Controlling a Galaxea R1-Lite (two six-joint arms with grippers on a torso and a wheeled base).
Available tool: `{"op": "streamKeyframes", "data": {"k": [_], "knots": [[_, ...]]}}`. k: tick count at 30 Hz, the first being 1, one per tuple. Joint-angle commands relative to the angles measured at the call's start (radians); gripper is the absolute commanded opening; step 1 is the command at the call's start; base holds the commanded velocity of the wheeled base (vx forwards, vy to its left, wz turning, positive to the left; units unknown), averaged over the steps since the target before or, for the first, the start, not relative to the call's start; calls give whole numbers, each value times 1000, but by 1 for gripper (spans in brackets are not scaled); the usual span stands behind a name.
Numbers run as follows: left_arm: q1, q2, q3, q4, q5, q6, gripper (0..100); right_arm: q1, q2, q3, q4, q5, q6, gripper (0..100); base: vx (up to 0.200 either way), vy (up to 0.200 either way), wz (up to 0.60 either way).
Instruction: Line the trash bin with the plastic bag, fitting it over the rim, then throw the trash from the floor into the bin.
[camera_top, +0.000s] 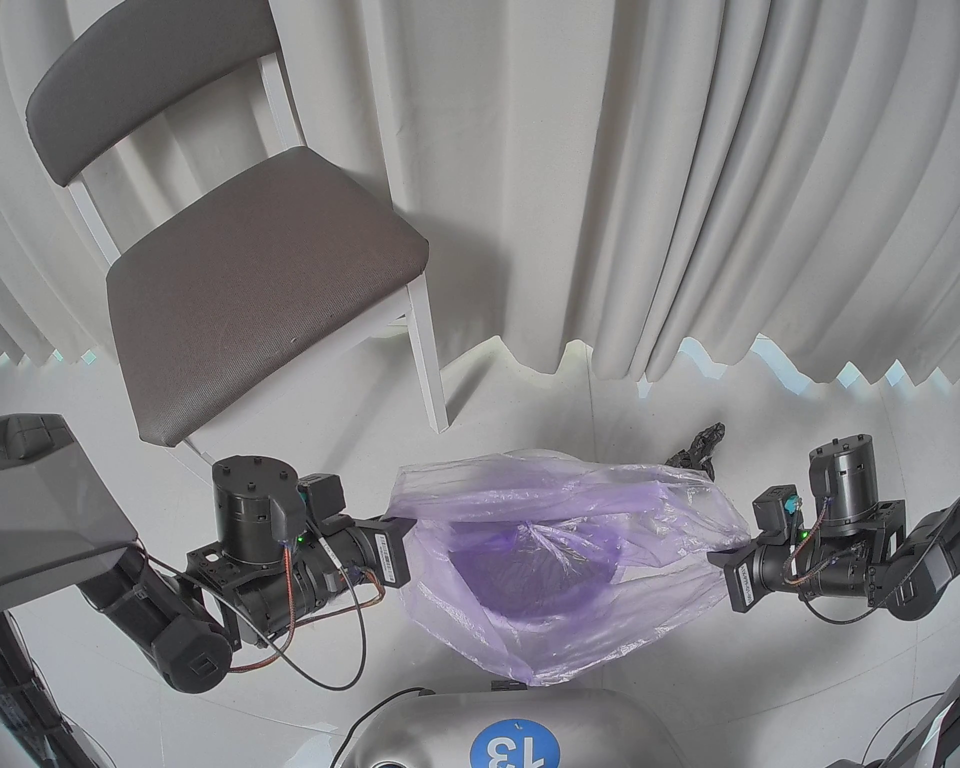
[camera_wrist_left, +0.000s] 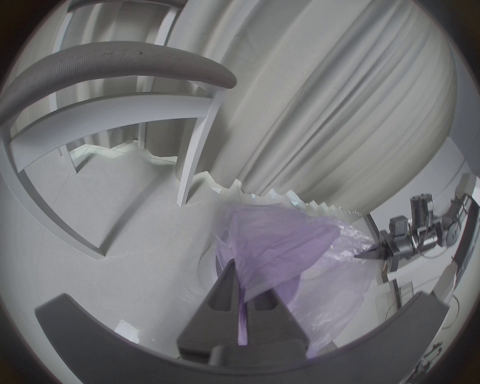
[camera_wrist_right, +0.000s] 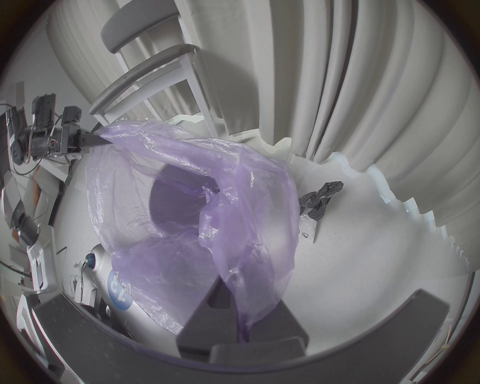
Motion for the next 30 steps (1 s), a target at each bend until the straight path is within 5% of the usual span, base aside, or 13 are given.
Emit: {"op": "streamKeyframes", "data": {"k": [1,10,20,30], "knots": [[0,-16,36,2,-18,32,0,13,0,16,5,1,-17,0,0,0,0],[-1,-28,65,17,-39,50,0,13,-2,38,42,4,-90,0,0,0,0],[3,-148,61,180,-88,71,0,2,-51,32,118,6,-119,0,0,0,0],[-1,-57,53,195,-91,75,0,7,-2,29,117,17,-139,0,0,0,0]]}}
